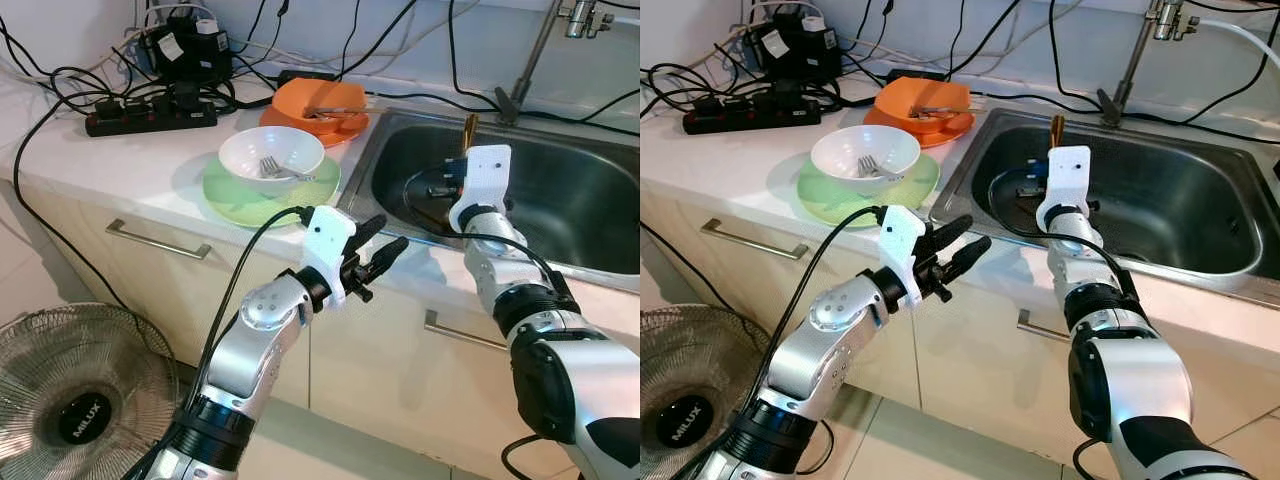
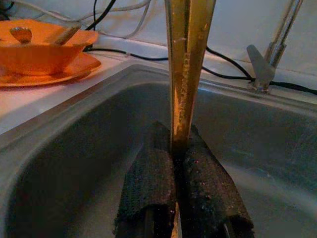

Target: Kitchen organization

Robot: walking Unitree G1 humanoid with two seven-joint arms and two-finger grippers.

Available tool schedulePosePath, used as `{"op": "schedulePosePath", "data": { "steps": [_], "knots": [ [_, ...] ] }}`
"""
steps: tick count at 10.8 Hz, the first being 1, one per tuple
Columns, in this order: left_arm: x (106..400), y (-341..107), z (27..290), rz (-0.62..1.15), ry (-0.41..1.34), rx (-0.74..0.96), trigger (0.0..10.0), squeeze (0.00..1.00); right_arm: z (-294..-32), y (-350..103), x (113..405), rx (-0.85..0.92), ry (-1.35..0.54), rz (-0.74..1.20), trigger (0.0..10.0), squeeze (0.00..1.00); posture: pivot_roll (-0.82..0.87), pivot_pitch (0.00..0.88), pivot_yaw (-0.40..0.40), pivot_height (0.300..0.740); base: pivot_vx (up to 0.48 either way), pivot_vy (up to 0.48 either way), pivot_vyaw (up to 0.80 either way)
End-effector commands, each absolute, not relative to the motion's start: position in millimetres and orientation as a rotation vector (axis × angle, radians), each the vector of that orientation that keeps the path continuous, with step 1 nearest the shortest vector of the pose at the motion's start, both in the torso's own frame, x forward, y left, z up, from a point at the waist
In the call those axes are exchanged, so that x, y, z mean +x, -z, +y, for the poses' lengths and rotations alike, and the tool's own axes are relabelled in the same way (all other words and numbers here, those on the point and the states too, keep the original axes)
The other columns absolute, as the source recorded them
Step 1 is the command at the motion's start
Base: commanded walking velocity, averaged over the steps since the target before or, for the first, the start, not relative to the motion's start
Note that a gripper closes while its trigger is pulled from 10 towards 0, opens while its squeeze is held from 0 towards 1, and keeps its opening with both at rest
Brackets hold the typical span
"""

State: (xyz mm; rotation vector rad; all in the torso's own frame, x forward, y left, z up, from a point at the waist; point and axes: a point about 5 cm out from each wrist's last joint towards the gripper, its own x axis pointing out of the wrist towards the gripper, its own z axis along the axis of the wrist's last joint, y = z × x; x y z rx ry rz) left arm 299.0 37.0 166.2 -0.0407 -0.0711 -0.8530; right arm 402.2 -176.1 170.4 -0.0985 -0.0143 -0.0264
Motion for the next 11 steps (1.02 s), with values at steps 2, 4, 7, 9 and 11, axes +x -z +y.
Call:
{"op": "schedulePosePath", "data": {
  "steps": [2, 4, 7, 9, 11],
  "knots": [
    [298.9, -170.1, 36.9, -0.081, 0.854, -0.026, 10.0, 0.00, -175.5, -168.5, 403.5, -0.130, 0.032, 0.033, 10.0, 0.00, 0.21, 0.018, -0.002, 0.740, 0.000, 0.000, 0.00],
    [299.2, -169.9, 37.0, -0.081, 0.857, -0.025, 10.0, 0.00, -177.0, -164.0, 402.3, -0.132, 0.042, 0.059, 10.0, 0.00, 0.21, 0.009, 0.001, 0.740, 0.000, 0.000, 0.00],
    [301.9, -169.9, 38.2, -0.078, 0.858, -0.020, 10.0, 0.00, -181.5, -161.6, 401.1, -0.124, 0.060, 0.075, 10.0, 0.00, 0.19, 0.005, 0.006, 0.740, 0.000, 0.000, 0.00],
    [302.8, -170.1, 37.9, -0.077, 0.857, -0.020, 10.0, 0.00, -183.8, -161.1, 400.5, -0.120, 0.069, 0.074, 10.0, 1.00, 0.19, 0.012, 0.005, 0.740, 0.000, 0.000, 0.00],
    [303.0, -168.9, 38.0, -0.074, 0.853, -0.022, 10.0, 0.00, -182.9, -160.9, 400.5, -0.121, 0.066, 0.073, 10.0, 0.00, 0.19, 0.018, 0.004, 0.740, 0.000, 0.000, 0.00]
  ]
}}
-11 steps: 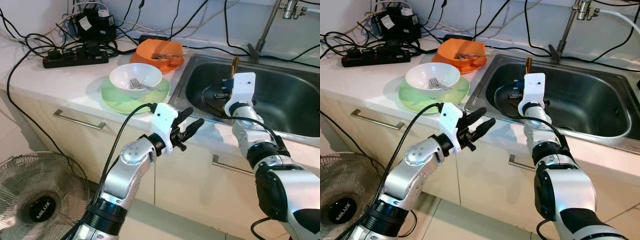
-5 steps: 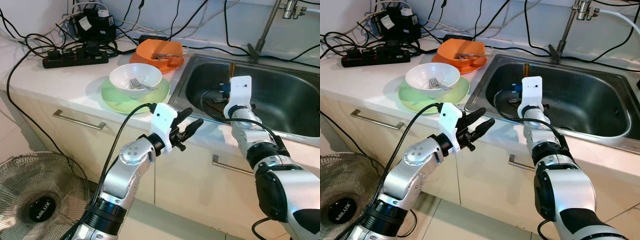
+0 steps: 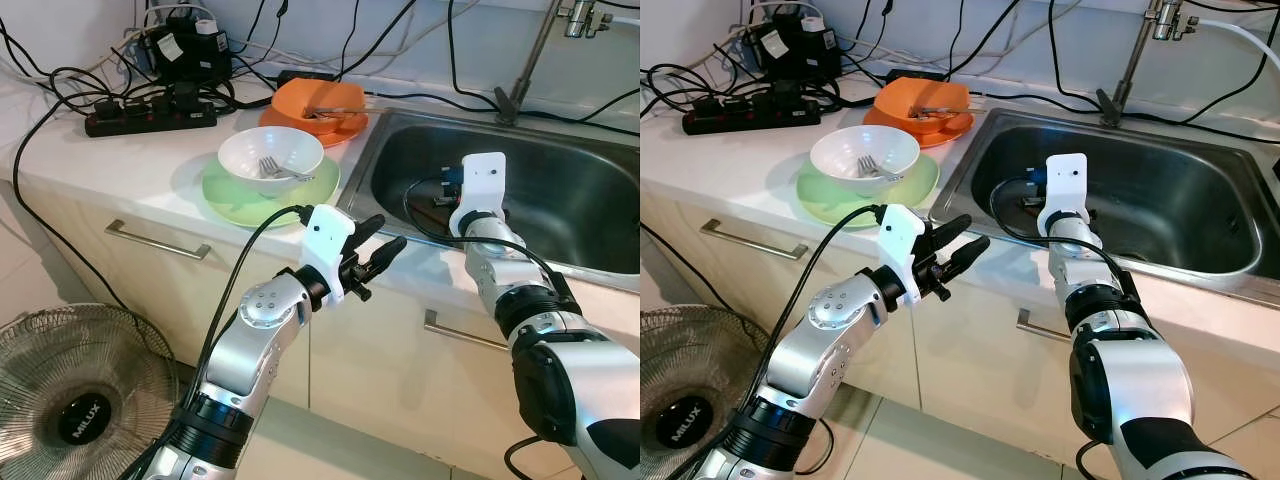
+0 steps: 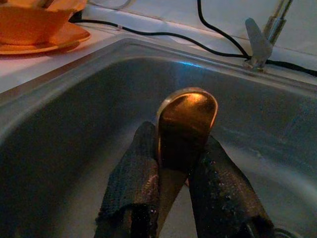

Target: Kitchen organization

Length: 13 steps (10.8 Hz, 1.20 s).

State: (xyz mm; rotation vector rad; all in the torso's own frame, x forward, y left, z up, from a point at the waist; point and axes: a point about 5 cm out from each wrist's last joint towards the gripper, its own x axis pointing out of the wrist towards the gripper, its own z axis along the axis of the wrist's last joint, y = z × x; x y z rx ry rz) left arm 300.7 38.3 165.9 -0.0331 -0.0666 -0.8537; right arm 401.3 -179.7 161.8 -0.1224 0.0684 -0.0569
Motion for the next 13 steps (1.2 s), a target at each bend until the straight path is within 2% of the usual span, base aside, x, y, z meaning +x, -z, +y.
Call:
{"op": "schedulePosePath", "data": {
  "steps": [1, 4, 5, 6, 7, 11, 13],
  "knots": [
    [303.3, -169.3, 38.4, -0.075, 0.851, -0.022, 10.0, 0.00, -182.4, -160.8, 400.6, -0.121, 0.065, 0.075, 10.0, 0.00, 0.19, 0.021, 0.002, 0.740, 0.000, 0.000, 0.00],
    [304.0, -167.9, 38.9, -0.070, 0.844, -0.027, 10.0, 0.00, -181.4, -159.9, 400.5, -0.118, 0.059, 0.080, 10.0, 0.00, 0.19, 0.027, 0.001, 0.740, 0.000, 0.000, 0.00],
    [304.0, -167.5, 38.6, -0.068, 0.843, -0.027, 10.0, 0.00, -181.4, -158.3, 400.0, -0.119, 0.058, 0.085, 10.0, 0.80, 0.19, 0.027, -0.002, 0.740, 0.000, 0.000, 0.00],
    [304.2, -167.3, 38.8, -0.065, 0.843, -0.026, 10.0, 0.00, -181.3, -157.0, 399.7, -0.129, 0.058, 0.091, 10.0, 0.99, 0.20, 0.031, -0.003, 0.740, 0.000, 0.000, 0.00],
    [304.4, -166.8, 39.6, -0.062, 0.841, -0.025, 10.0, 0.00, -181.0, -157.3, 399.8, -0.129, 0.057, 0.090, 10.0, 0.00, 0.19, 0.033, -0.003, 0.740, 0.000, 0.000, 0.00],
    [305.0, -163.6, 41.8, -0.051, 0.830, -0.021, 10.0, 0.00, -179.0, -160.0, 400.9, -0.129, 0.052, 0.082, 10.0, 0.00, 0.20, 0.035, -0.004, 0.740, 0.000, 0.000, 0.00],
    [307.1, -167.7, 44.6, -0.075, 0.809, -0.017, 10.0, 0.00, -176.6, -173.8, 403.7, -0.119, 0.040, 0.001, 10.0, 0.00, 0.20, 0.036, -0.005, 0.740, 0.000, 0.000, 0.00]
  ]
}}
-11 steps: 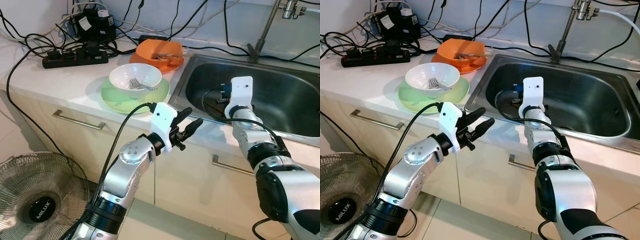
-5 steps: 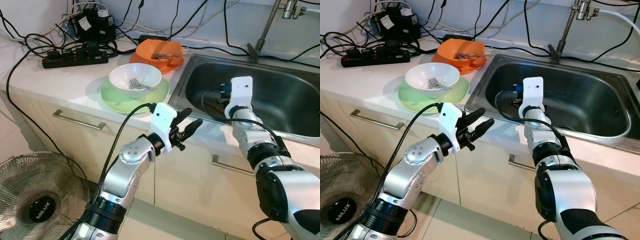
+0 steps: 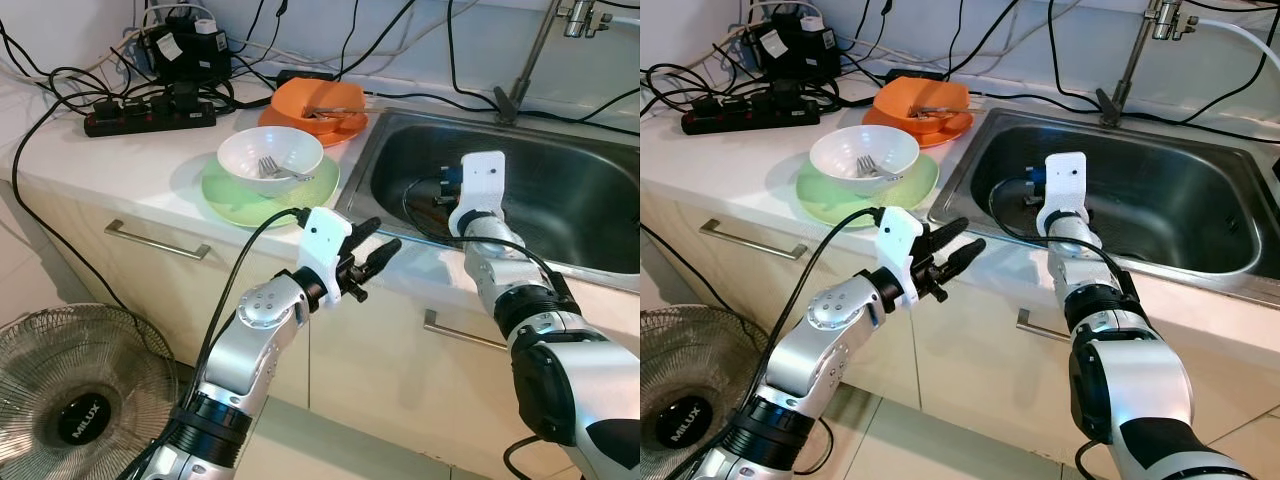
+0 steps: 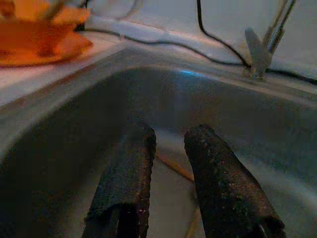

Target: Kitchen organization

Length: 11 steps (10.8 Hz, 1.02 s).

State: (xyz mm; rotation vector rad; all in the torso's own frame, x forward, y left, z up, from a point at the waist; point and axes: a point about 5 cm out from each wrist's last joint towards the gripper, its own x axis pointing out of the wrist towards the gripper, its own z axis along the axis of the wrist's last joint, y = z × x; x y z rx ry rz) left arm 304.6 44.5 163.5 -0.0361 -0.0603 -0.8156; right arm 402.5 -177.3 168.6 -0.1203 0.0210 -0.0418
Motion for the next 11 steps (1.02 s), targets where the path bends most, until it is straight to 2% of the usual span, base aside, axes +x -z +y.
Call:
{"op": "schedulePosePath", "data": {
  "steps": [1, 2, 5, 8, 11],
  "knots": [
    [309.0, -172.4, 45.8, -0.105, 0.791, -0.019, 10.0, 0.00, -174.3, -186.4, 405.6, -0.106, 0.024, -0.069, 10.0, 0.00, 0.19, 0.035, -0.005, 0.740, 0.000, 0.000, 0.00],
    [311.4, -175.6, 46.5, -0.131, 0.764, -0.018, 10.0, 0.00, -171.8, -201.1, 406.7, -0.077, 0.011, -0.153, 10.0, 0.00, 0.19, 0.032, -0.007, 0.740, 0.000, 0.000, 0.00],
    [314.0, -175.1, 49.6, -0.144, 0.729, -0.015, 10.0, 0.00, -165.0, -203.6, 402.6, -0.068, -0.021, -0.230, 10.0, 0.00, 0.19, 0.024, -0.008, 0.740, 0.000, 0.000, 0.00],
    [314.4, -171.4, 53.8, -0.166, 0.690, 0.015, 10.0, 0.00, -169.9, -192.2, 384.6, -0.006, -0.011, -0.320, 10.0, 0.00, 0.17, 0.013, -0.007, 0.740, 0.000, 0.000, 0.00],
    [315.5, -170.4, 64.5, -0.221, 0.595, 0.012, 10.0, 0.00, -165.7, -177.3, 352.5, 0.018, -0.029, -0.395, 10.0, 0.00, 0.16, 0.010, -0.005, 0.740, 0.000, 0.000, 0.00]
  ]
}}
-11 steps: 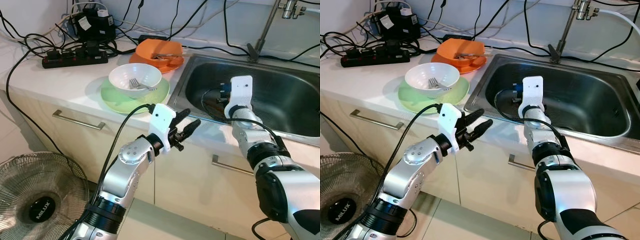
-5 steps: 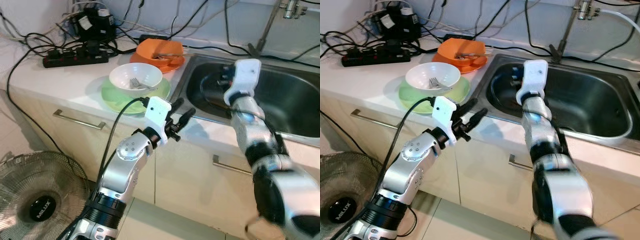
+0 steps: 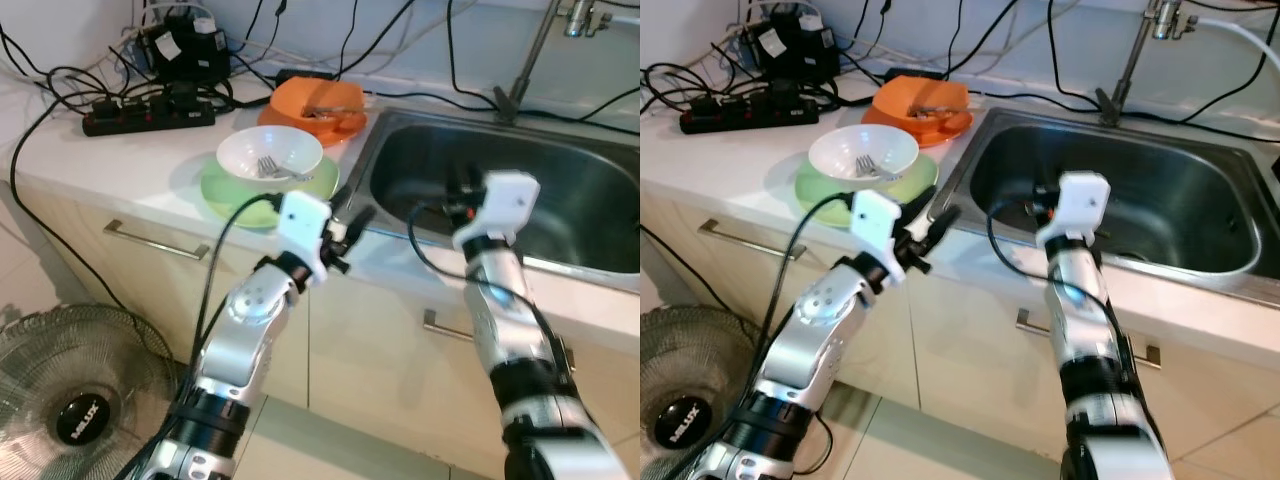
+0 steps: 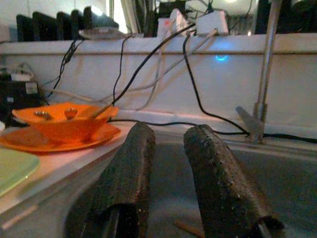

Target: Kitchen organization

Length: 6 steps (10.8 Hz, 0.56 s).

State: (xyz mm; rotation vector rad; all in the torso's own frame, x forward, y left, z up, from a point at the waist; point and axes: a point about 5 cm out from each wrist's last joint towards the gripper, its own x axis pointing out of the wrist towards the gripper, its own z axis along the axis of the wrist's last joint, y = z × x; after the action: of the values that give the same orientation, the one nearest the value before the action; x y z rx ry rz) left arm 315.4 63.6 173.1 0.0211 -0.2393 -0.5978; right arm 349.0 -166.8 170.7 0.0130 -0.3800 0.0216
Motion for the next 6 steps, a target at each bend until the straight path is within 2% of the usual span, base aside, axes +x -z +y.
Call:
{"op": "schedulePosePath", "data": {
  "steps": [1, 3, 6],
  "knots": [
    [316.0, -170.6, 70.4, -0.258, 0.548, 0.042, 10.0, 0.00, -161.8, -176.0, 344.1, 0.029, -0.032, -0.410, 10.0, 0.00, 0.15, 0.020, -0.004, 0.740, 0.000, 0.000, 0.00],
    [314.8, -165.5, 79.0, -0.298, 0.482, 0.094, 10.0, 0.00, -146.9, -164.8, 327.9, 0.007, -0.078, -0.416, 10.0, 0.00, 0.16, 0.034, -0.006, 0.740, 0.000, 0.000, 0.00],
    [314.8, -152.6, 92.0, -0.310, 0.394, 0.158, 10.0, 0.00, -137.3, -141.6, 320.7, -0.018, -0.104, -0.335, 10.0, 0.00, 0.16, 0.041, -0.012, 0.740, 0.000, 0.000, 0.00]
  ]
}}
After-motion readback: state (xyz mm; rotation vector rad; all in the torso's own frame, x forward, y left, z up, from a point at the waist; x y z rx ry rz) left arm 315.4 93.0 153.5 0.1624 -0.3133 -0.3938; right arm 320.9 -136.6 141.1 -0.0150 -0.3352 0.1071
